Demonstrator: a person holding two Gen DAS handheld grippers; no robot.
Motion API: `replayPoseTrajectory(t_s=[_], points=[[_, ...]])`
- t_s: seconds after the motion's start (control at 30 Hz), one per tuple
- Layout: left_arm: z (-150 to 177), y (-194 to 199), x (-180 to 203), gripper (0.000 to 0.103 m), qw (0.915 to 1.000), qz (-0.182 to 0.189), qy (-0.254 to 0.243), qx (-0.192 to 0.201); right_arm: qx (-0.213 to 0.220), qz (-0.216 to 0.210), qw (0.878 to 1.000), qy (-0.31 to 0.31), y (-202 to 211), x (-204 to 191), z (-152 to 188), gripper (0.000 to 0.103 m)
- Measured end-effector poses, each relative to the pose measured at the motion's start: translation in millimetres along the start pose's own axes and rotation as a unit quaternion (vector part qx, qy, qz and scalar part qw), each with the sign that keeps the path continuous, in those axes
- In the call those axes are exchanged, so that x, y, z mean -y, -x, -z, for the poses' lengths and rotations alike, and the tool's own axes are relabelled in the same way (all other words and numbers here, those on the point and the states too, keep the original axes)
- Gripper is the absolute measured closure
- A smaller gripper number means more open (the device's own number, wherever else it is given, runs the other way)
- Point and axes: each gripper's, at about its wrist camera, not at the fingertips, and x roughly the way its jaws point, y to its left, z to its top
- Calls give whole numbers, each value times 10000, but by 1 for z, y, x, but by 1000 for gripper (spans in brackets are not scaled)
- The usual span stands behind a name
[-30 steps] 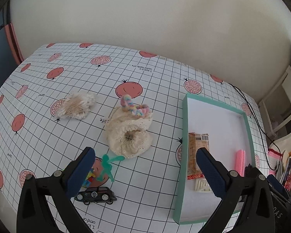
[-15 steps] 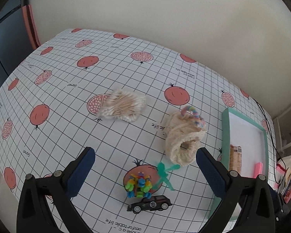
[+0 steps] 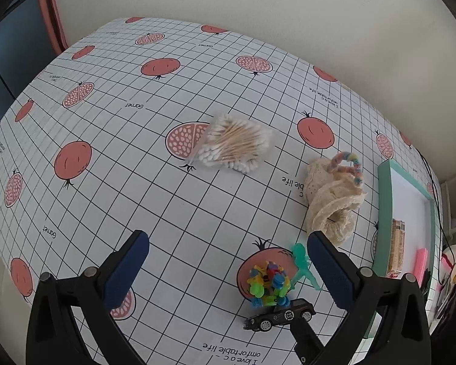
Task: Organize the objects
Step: 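Withdraw both open tools from the tray toward the block toy and black car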
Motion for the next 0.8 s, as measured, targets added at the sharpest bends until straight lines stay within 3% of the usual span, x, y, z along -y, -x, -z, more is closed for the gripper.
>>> replayPoseTrajectory(t_s=[0.33, 0.8], points=[[-1, -1, -8, 0, 9999, -41, 82, -60, -385, -45, 9988, 284, -23, -19, 10, 0], [5, -14, 1, 0, 9991, 121, -156, -385, -370, 651, 9972, 83, -22, 14, 17, 0]])
